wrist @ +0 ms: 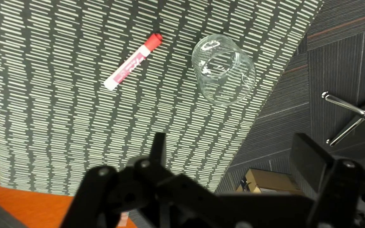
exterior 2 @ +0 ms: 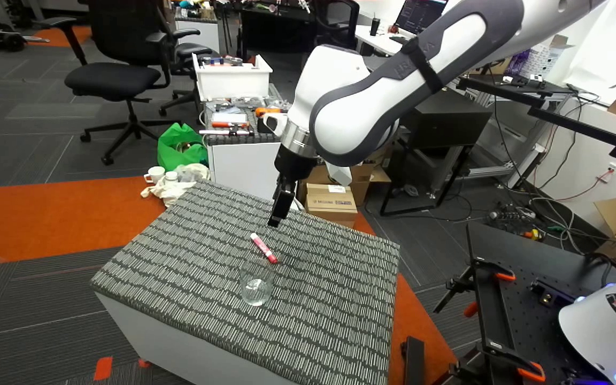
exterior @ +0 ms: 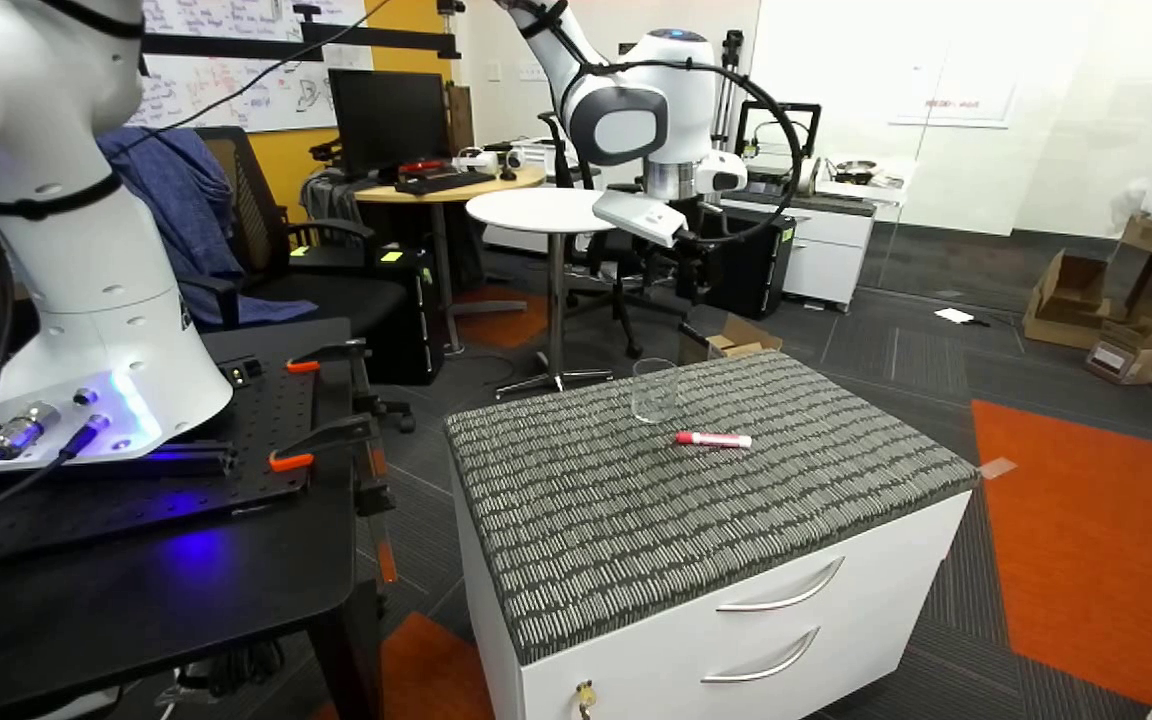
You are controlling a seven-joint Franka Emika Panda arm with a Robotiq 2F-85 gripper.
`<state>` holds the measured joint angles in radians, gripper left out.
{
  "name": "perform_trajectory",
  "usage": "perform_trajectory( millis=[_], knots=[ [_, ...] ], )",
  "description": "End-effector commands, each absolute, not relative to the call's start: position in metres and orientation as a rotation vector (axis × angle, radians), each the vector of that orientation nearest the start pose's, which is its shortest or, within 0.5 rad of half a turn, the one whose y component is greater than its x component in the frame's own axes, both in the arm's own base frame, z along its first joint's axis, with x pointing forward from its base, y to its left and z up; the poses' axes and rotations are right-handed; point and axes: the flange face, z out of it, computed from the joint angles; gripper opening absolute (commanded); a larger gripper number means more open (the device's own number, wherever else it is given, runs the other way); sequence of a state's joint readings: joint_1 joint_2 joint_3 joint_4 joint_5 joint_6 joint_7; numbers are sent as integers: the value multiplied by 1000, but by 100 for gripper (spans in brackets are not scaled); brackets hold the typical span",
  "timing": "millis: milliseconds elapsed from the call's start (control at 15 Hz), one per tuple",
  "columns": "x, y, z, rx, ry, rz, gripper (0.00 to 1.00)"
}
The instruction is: Move the transparent glass across the marker
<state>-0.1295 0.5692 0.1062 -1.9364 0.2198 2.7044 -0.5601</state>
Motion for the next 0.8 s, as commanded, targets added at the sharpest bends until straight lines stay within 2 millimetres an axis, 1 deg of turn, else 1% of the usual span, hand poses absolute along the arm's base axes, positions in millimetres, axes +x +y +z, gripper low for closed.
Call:
perform_trajectory(
  millis=[0,133,333,467,733],
  knots=[
    [653,-27,188,-2973,-444,-390,100],
    [658,-26,176,-2971,-435,-413,100],
    [669,-22,151,-2963,-407,-445,100],
    [675,-19,134,-2956,-376,-428,100],
    [684,-16,108,-2947,-342,-384,100]
  ],
)
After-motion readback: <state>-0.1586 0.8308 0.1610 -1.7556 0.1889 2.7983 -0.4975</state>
